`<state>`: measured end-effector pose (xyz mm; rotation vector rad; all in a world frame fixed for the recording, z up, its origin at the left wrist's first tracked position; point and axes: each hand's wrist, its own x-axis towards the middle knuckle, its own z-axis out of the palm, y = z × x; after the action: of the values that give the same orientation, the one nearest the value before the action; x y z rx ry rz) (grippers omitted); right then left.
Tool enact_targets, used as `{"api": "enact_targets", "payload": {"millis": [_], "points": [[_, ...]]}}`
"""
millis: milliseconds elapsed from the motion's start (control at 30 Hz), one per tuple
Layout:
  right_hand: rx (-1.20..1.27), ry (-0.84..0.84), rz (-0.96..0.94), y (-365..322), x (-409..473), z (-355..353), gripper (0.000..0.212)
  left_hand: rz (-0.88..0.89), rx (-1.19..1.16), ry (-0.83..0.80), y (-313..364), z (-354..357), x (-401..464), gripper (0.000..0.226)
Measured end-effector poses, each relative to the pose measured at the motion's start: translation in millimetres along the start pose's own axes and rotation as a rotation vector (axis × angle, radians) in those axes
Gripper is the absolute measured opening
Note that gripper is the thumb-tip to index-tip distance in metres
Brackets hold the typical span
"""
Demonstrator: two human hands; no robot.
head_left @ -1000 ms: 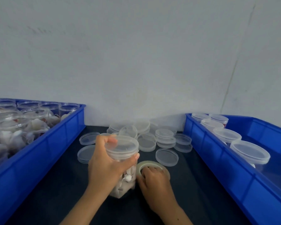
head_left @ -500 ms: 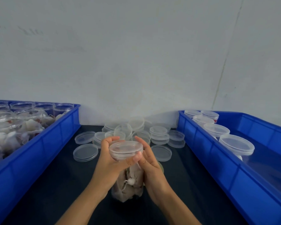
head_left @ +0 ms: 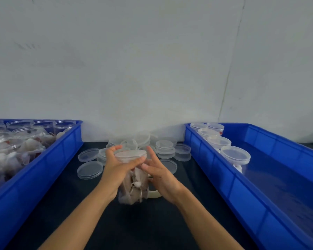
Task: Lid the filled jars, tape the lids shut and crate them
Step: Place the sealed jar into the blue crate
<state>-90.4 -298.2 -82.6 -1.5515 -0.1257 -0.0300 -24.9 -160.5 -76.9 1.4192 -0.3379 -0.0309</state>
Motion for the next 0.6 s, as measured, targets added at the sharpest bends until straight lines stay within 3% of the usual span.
{"api": "enact_targets", "payload": {"millis": [100, 167, 267, 400, 500, 600], "points": [[-0.147, 0.014, -0.017, -26, -4, -2, 0.102, 0.029, 0.003, 0.015, 24, 20, 6, 0.089], [-0.166, 0.115, -0.081, -44, -4, -2, 0.106, 0.064, 0.005, 0.017, 37, 44, 7, 0.08], [-0.201, 0.328, -0.165, -75, -7, -15, 0.096, 0.115, -0.02, 0.004, 59, 82, 10, 0.075], [-0.3, 0.576, -0.252, -117, -13, -59, 0.068, 0.238, -0.004, -0.165, 87, 128, 20, 0.07], [-0.333, 0.681, -0.272, -139, -17, -102, 0.072, 0.366, 0.096, -0.258, 97, 165, 32, 0.056], [-0.411, 0.795, -0.257, -146, -16, -149, 0.086, 0.387, 0.1, -0.338, 92, 201, 53, 0.038]]}}
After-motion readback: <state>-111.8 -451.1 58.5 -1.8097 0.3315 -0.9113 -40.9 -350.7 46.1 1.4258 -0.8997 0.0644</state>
